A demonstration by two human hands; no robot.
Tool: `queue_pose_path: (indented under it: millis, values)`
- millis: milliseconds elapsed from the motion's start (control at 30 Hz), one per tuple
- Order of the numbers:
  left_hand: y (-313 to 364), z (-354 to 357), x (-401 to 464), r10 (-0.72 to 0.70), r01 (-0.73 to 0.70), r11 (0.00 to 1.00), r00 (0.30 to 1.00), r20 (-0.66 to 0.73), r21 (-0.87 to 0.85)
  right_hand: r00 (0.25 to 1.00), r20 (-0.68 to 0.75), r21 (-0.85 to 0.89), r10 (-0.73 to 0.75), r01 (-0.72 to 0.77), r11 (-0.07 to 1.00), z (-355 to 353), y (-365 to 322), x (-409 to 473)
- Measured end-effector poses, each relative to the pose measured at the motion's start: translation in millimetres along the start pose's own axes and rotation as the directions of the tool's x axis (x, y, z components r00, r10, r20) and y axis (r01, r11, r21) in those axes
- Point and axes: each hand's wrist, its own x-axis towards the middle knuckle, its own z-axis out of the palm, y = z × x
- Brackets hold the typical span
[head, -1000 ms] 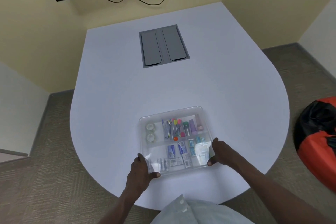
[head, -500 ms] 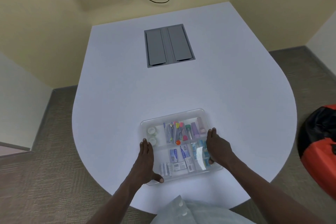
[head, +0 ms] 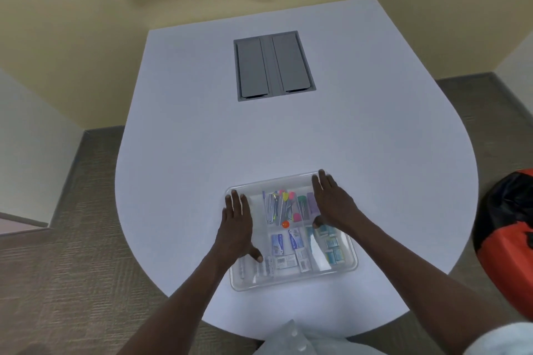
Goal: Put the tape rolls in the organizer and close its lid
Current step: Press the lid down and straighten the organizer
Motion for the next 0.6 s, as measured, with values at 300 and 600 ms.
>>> queue_pose_path:
  millis: [300,600]
  values:
    - [-7.3,-8.3,33.9,0.012,-0.017,0.997,0.997,0.081,0.07,0.996,0.083,-0.105,-0.027,0.036,0.994,5.9,-1.8,18.8]
    - [10.3,-13.7,40.3,-0.017,0.003,0.993,0.992,0.122,0.115,0.996,0.087,-0.068,0.029,-0.024,0.997,7.0,-11.9,28.4]
